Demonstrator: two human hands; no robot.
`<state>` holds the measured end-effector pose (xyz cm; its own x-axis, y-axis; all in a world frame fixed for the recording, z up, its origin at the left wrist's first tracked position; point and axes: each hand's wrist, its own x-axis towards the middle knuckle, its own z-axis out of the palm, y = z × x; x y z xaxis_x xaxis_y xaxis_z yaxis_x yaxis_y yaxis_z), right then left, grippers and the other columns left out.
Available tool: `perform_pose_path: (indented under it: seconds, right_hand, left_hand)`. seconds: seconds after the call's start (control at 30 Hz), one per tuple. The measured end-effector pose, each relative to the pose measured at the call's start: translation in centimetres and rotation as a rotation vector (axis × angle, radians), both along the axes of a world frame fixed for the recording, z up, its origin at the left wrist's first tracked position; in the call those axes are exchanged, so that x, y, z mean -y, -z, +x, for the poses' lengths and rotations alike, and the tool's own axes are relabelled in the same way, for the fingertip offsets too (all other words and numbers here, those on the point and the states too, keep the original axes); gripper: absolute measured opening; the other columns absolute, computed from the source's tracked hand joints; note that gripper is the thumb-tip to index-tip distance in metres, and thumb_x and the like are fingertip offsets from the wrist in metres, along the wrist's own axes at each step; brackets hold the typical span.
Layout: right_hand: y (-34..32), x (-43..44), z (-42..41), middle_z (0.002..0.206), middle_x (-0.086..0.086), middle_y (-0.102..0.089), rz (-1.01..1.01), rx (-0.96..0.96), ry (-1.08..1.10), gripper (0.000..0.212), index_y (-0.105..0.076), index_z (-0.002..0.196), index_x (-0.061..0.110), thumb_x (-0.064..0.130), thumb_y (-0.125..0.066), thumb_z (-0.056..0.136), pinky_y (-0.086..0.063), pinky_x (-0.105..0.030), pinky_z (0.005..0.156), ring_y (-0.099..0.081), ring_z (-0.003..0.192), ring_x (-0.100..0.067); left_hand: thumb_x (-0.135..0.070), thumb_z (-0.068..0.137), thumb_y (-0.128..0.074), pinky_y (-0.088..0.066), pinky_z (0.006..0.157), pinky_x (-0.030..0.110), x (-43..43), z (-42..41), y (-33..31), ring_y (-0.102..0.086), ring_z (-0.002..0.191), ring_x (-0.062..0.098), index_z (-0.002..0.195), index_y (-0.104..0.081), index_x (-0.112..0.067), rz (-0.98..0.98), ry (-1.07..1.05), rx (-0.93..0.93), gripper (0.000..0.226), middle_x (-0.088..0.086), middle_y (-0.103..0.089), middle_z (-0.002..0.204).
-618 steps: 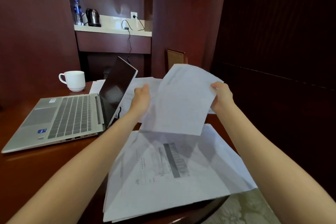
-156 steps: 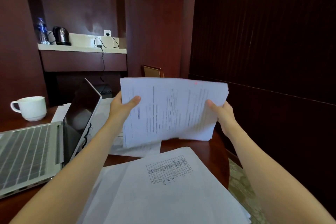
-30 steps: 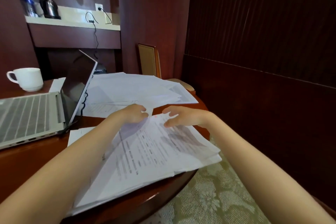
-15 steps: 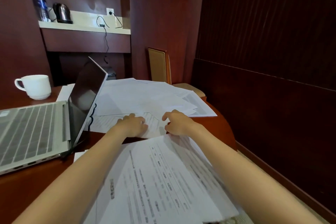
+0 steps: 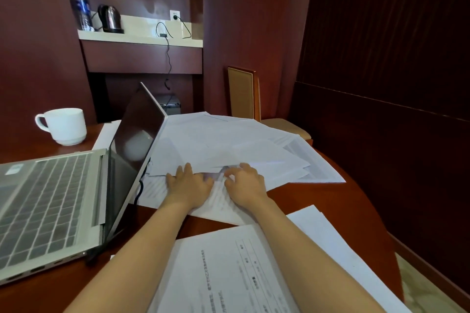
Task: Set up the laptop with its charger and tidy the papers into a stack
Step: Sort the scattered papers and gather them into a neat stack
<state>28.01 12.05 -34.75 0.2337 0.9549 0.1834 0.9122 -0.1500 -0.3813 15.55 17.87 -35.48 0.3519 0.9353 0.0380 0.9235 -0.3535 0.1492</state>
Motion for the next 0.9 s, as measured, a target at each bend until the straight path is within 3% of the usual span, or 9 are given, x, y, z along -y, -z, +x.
perform_pose_path:
  seconds: [0.1,0.17,0.33,0.5,0.57,0.63,0.77,0.83,0.9]
  right_hand:
    - [-0.1,-0.1,0.7,0.138,-0.009,-0.043,0.093,-0.21,0.036,0.031,-0.06,0.122,0.014,0.021,-0.043,0.097,-0.035,-0.03,0.099,-0.046,0.122,-0.028]
    - [-0.2,-0.1,1.3,0.132,-0.008,-0.05,0.175,-0.387,0.087,0.029,-0.062,0.118,0.011,0.017,-0.044,0.096,-0.037,-0.023,0.089,-0.051,0.117,-0.026]
    - [-0.6,-0.3,2.0,0.118,-0.012,-0.061,0.311,-0.707,0.23,0.028,-0.061,0.113,0.004,0.017,-0.041,0.098,-0.04,-0.026,0.085,-0.054,0.107,-0.026]
    - [-0.5,-1.1,2.9,0.093,-0.008,-0.058,0.295,-1.102,0.371,0.025,-0.054,0.111,0.007,0.024,-0.046,0.095,-0.048,-0.036,0.089,-0.063,0.092,-0.029]
    - [-0.8,-1.1,3.1,0.092,-0.01,-0.059,0.27,-1.216,0.372,0.02,-0.051,0.104,0.009,0.027,-0.05,0.094,-0.053,-0.036,0.087,-0.066,0.09,-0.031]
    - [-1.0,-1.2,3.1,0.095,-0.012,-0.06,0.267,-1.235,0.372,0.023,-0.051,0.101,0.009,0.029,-0.054,0.091,-0.057,-0.035,0.08,-0.066,0.092,-0.033]
    - [-0.6,-1.0,2.8,0.114,-0.017,-0.059,0.246,-1.198,0.383,0.047,-0.045,0.118,0.009,0.024,-0.068,0.08,-0.059,-0.036,0.071,-0.065,0.094,-0.034]
    - [-0.4,-0.8,3.1,0.116,-0.017,-0.056,0.248,-1.123,0.408,0.047,-0.041,0.123,0.012,0.008,-0.063,0.081,-0.057,-0.036,0.074,-0.063,0.098,-0.035]
    - [-0.5,-0.6,3.6,0.11,-0.013,-0.054,0.26,-1.022,0.411,0.044,-0.042,0.124,0.013,-0.001,-0.055,0.084,-0.053,-0.03,0.066,-0.059,0.097,-0.031]
  left_hand:
    - [-0.011,0.098,-0.028,-0.022,0.11,0.053,-0.4,-0.6,-0.3,-0.038,0.129,0.02,0.129,-0.049,-0.016,0.105,0.034,-0.07,0.038,0.002,-0.041,0.139]
    - [-0.004,0.095,-0.031,-0.032,0.102,0.046,-0.7,-0.8,-0.2,-0.052,0.116,0.021,0.121,-0.051,-0.014,0.201,0.026,-0.092,0.034,0.001,-0.053,0.126]
    - [-0.005,0.094,-0.038,-0.044,0.079,0.031,-0.9,-1.0,0.2,-0.06,0.1,0.026,0.108,-0.058,-0.012,0.312,0.085,-0.083,0.026,0.006,-0.063,0.111]
    - [-0.008,0.093,-0.038,-0.039,0.07,0.028,0.6,-0.8,-1.1,-0.058,0.096,0.028,0.103,-0.058,-0.013,0.372,0.281,-0.13,0.022,0.007,-0.062,0.106]
    - [-0.011,0.095,-0.037,-0.035,0.069,0.027,1.4,-0.5,-1.6,-0.057,0.096,0.025,0.103,-0.057,-0.015,0.4,0.369,-0.16,0.022,0.005,-0.061,0.106]
    - [-0.012,0.095,-0.037,-0.036,0.072,0.027,1.9,-0.2,-1.8,-0.056,0.1,0.024,0.11,-0.059,-0.018,0.377,0.426,-0.121,0.027,0.001,-0.061,0.113]
    - [-0.017,0.095,-0.043,-0.038,0.083,0.025,2.4,0.0,-1.9,-0.054,0.104,0.02,0.113,-0.064,-0.028,0.256,0.548,0.026,0.029,-0.005,-0.061,0.118]
    - [-0.016,0.093,-0.049,-0.039,0.082,0.021,2.6,0.1,-1.7,-0.054,0.101,0.016,0.107,-0.067,-0.032,0.19,0.546,0.167,0.028,-0.008,-0.064,0.114]
    - [-0.015,0.09,-0.053,-0.042,0.082,0.017,2.6,0.1,-1.5,-0.058,0.096,0.012,0.095,-0.07,-0.035,0.074,0.494,0.42,0.027,-0.013,-0.067,0.105]
